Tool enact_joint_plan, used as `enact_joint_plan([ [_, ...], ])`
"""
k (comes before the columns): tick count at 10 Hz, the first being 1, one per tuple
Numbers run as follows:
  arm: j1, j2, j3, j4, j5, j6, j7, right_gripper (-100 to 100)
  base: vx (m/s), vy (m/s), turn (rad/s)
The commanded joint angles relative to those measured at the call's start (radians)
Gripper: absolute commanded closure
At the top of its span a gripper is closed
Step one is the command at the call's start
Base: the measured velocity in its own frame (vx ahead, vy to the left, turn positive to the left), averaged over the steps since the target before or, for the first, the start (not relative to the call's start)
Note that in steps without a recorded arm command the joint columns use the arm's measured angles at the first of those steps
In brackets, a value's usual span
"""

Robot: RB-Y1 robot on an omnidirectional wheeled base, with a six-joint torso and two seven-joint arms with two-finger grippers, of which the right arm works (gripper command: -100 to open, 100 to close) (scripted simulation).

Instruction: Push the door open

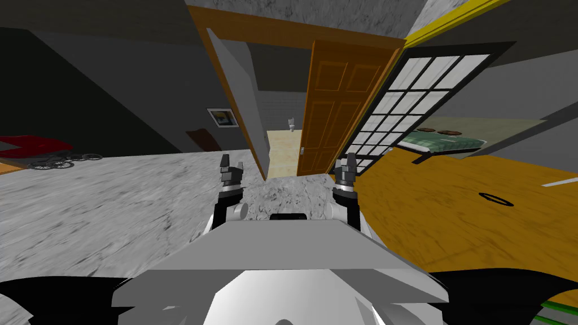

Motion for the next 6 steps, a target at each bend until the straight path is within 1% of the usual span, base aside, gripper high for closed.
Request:
enact_joint_plan([
  [1, -0.015, -0.01, 0.003, 0.037, 0.0, -0.007, -0.002, -100, 0.14, -0.089, 0.013],
  [2, -0.021, -0.013, 0.004, 0.051, 0.0, -0.01, -0.003, -100, 0.126, -0.006, -0.016],
  [3, -0.032, -0.02, 0.006, 0.079, 0.0, -0.015, -0.005, -100, 0.113, 0.014, -0.013],
  [4, -0.039, -0.023, 0.007, 0.095, -0.001, -0.018, -0.006, -100, 0.105, 0.002, -0.006],
  [6, -0.055, -0.031, 0.01, 0.135, -0.001, -0.026, -0.008, -100, 0.099, -0.02, -0.002],
])
